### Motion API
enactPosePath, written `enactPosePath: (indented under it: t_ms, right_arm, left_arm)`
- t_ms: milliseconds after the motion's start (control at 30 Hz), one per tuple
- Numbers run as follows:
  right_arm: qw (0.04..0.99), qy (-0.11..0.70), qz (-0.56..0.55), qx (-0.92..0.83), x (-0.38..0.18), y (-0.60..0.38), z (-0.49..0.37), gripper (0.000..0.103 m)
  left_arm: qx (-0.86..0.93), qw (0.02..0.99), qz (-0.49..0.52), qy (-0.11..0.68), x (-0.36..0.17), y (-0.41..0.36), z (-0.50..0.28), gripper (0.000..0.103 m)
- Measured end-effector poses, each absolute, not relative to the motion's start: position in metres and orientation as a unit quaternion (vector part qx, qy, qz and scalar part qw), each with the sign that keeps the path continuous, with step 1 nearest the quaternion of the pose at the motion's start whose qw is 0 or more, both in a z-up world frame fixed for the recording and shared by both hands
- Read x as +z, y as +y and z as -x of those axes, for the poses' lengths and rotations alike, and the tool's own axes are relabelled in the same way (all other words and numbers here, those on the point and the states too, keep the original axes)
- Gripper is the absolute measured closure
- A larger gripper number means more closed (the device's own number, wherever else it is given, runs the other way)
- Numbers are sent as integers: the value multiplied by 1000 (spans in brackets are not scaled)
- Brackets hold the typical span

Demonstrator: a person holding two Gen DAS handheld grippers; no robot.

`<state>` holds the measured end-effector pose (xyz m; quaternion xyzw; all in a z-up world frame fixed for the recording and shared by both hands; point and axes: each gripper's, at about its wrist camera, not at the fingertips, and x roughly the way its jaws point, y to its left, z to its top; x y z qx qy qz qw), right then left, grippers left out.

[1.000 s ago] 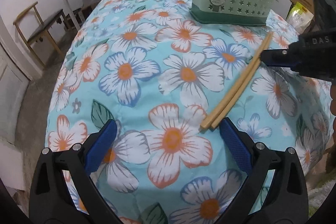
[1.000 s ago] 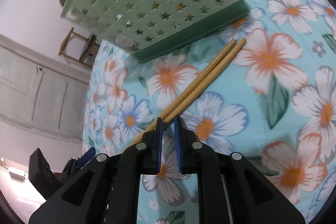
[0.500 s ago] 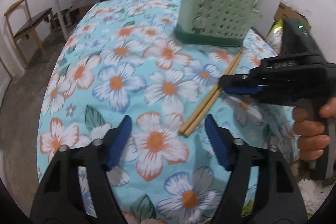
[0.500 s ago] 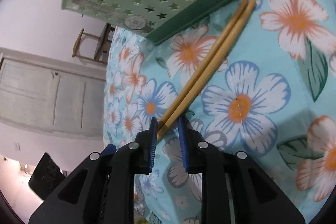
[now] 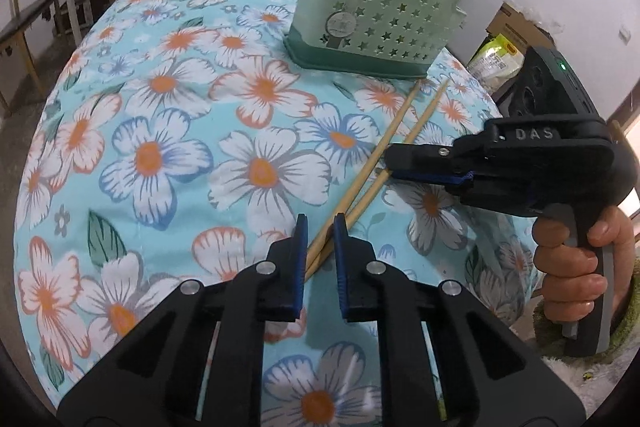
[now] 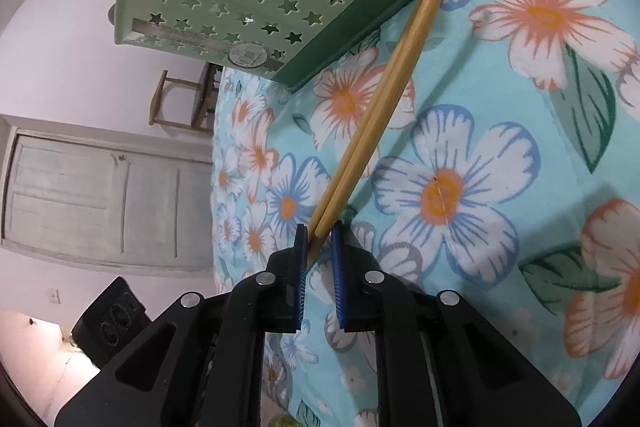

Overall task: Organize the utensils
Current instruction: 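Lift the chopsticks with the right gripper while the left gripper grasps one chopstick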

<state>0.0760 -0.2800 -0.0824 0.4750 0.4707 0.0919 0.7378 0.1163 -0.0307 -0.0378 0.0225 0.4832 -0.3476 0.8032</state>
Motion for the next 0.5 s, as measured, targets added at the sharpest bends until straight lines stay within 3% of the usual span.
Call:
enactPosePath:
  t_ms: [500]
  right_arm:
    - [718, 486, -487, 109, -80, -330, -44, 92]
  left_arm:
    - [-327, 801, -60, 497, -40, -45, -119, 88]
